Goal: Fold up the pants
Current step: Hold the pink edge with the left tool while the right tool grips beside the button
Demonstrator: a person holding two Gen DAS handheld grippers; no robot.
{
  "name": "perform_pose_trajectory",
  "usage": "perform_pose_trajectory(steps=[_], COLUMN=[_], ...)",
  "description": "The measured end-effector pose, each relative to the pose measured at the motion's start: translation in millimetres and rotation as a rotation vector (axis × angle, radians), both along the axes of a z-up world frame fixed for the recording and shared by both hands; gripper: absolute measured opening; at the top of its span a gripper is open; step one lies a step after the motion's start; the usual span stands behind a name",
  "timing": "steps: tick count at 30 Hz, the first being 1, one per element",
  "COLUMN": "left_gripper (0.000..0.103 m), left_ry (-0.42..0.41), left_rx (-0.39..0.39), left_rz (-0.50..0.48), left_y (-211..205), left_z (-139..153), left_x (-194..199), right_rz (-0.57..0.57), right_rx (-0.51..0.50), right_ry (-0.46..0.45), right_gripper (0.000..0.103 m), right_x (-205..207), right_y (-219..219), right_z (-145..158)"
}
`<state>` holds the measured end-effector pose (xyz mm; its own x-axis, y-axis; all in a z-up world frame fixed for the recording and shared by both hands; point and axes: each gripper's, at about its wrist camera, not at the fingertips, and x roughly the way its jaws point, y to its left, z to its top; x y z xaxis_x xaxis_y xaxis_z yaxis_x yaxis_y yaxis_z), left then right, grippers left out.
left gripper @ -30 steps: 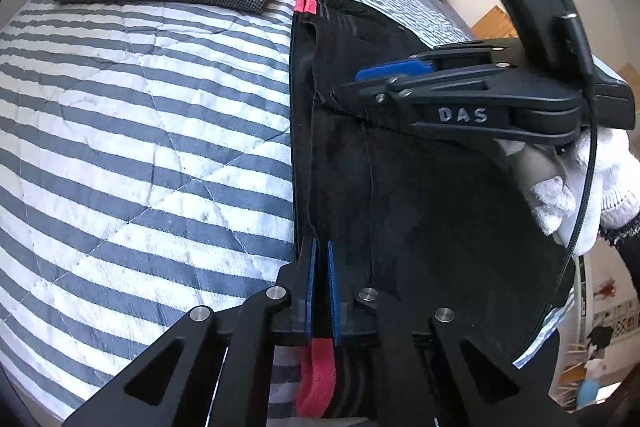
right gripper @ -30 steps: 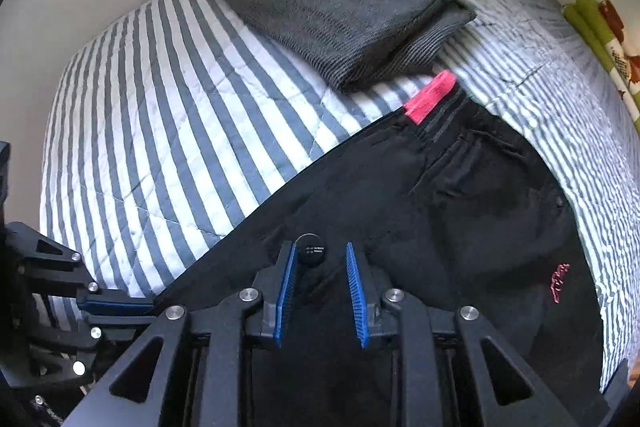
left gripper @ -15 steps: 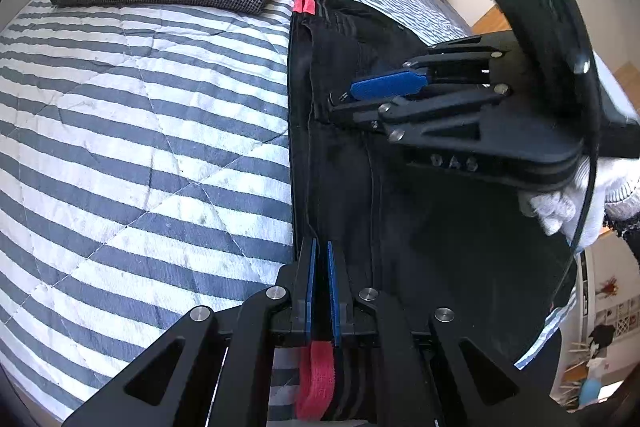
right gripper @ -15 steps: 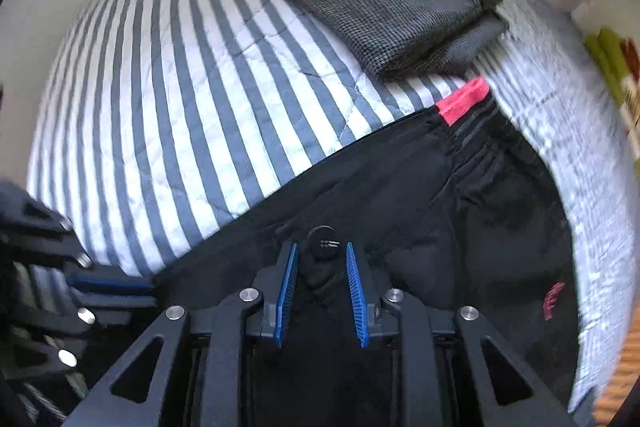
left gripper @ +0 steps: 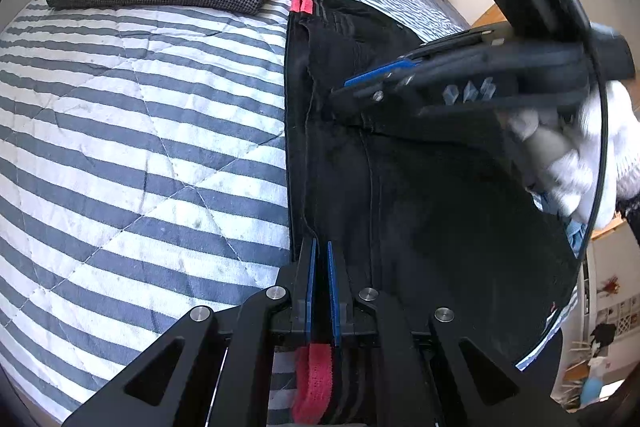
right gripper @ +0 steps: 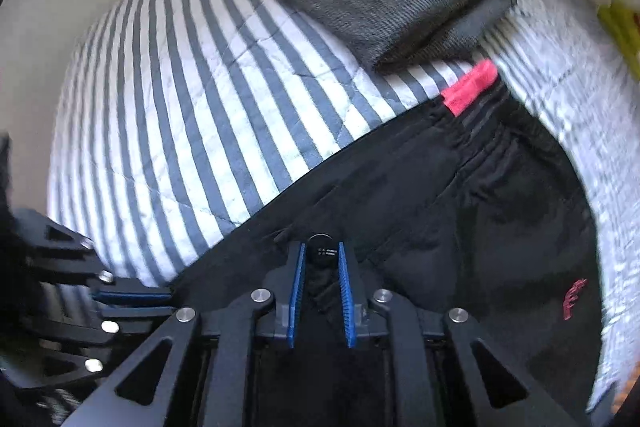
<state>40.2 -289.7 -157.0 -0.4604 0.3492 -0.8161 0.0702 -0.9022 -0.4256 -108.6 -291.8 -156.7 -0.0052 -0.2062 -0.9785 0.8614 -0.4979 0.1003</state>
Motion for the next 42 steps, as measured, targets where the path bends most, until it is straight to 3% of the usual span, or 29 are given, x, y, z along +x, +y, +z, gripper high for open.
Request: perform_pose_trajectory(steps=[5,13,17,22,24,26,31,34,36,42], left_gripper=[0.006,0.006,0.006,0.006,0.005,0.005,0.005,0.005,0.005,0.005], left_ry=[0.0,-0.003,0.003,0.005,0.006,0.007,0.002,0.004,0.003,0.001], left_rx=[-0.002,0.006,-0.011,-0.017,-0.017,-0.021,-0.006,-0.006,-0.003,-0.005], left_rz=[-0.001,0.001,-0.009,-0.017,-0.018,-0.024,-0.023,-0.023,-0.02,-0.019], left_y=[1.8,-0.3,2.5,5.6,6.1,7.1,7.4,8.0,8.8,11.8], left_z=[0.0,-0.7,-0.4,-1.3,-1.1,-0.9,-0.1,1.2,1.5,2.8], left_x=[-0.1,-3.2,-2.6,-1.2,0.0,1.4,3.8,6.7,7.2,7.5], right_rz=[0.01,0.168,0.115,-0.007,-0.017,-0.033,-0.035,0.039,0.123,0.153], right_rx=[-0.009,0.113,0.177,0.144,0.137,0.156,0.124,0.103,0.134,0.209], right_ry=[-0.091,-0.089,-0.086,-0.144,-0.104,0.015,-0.053,-0.123,-0.08,-0.032], right_gripper=[0.015,0.015,0.014,0.014,0.014,0.014,0.014,0.014,0.014,0.015], right_x=[-12.6,0.1,-4.7,-25.9,-35.2,-40.9,-46.7,-35.4,-23.0,-19.9], right_y=[3.2,-15.4,-25.1,-23.5,-24.6,-25.6,-23.2,-21.0,-24.7,-37.7], right_z=[-0.6,-8.4,-17.8,-17.7,-15.8,-11.2,-13.5,-7.0,-2.1,-21.7])
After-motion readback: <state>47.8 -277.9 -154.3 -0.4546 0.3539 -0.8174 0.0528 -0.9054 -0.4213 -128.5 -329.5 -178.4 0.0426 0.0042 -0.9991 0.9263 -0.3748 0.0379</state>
